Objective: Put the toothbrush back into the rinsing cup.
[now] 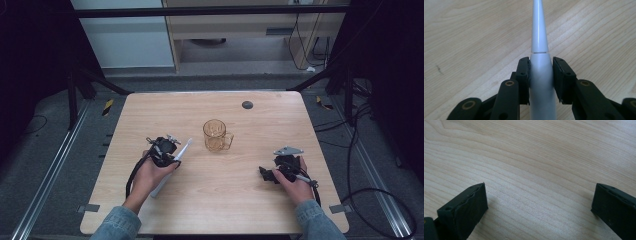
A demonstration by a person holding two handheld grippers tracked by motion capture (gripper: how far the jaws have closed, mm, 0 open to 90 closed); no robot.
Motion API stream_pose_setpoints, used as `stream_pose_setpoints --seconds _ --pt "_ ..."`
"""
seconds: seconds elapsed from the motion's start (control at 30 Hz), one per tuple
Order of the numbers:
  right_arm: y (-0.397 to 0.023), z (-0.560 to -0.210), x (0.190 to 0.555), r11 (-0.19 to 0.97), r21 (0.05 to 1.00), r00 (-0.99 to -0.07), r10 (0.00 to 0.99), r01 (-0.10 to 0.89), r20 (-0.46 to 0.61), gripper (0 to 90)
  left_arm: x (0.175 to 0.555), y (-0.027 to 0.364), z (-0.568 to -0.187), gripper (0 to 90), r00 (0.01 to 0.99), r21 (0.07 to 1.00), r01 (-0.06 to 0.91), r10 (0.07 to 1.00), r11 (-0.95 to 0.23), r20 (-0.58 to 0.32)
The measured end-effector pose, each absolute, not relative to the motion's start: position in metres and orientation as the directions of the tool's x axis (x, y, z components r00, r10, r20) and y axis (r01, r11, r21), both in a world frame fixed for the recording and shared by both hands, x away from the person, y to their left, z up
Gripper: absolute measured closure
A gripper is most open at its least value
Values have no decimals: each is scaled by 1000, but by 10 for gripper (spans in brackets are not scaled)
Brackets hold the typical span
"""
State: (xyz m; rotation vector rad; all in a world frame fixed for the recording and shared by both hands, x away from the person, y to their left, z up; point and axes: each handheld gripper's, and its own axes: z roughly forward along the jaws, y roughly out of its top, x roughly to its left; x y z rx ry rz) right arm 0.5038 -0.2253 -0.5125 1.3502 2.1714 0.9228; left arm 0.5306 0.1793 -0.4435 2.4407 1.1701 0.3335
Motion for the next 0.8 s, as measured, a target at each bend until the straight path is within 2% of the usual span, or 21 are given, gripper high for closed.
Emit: stream_pose_setpoints --seconds 0.43,0.63,0.8 --pt "-225 -513 504 307 723 -440 898 619 -5 3 531 184 -413 679 607 539 648 792 -539 62" --pt "-225 -512 504 307 723 -440 898 619 -5 3 530 183 -398 679 595 579 607 795 -544 122" --pt "-225 -513 504 307 723 -440 898 619 -5 3 530 185 -387 679 587 616 586 800 -526 125"
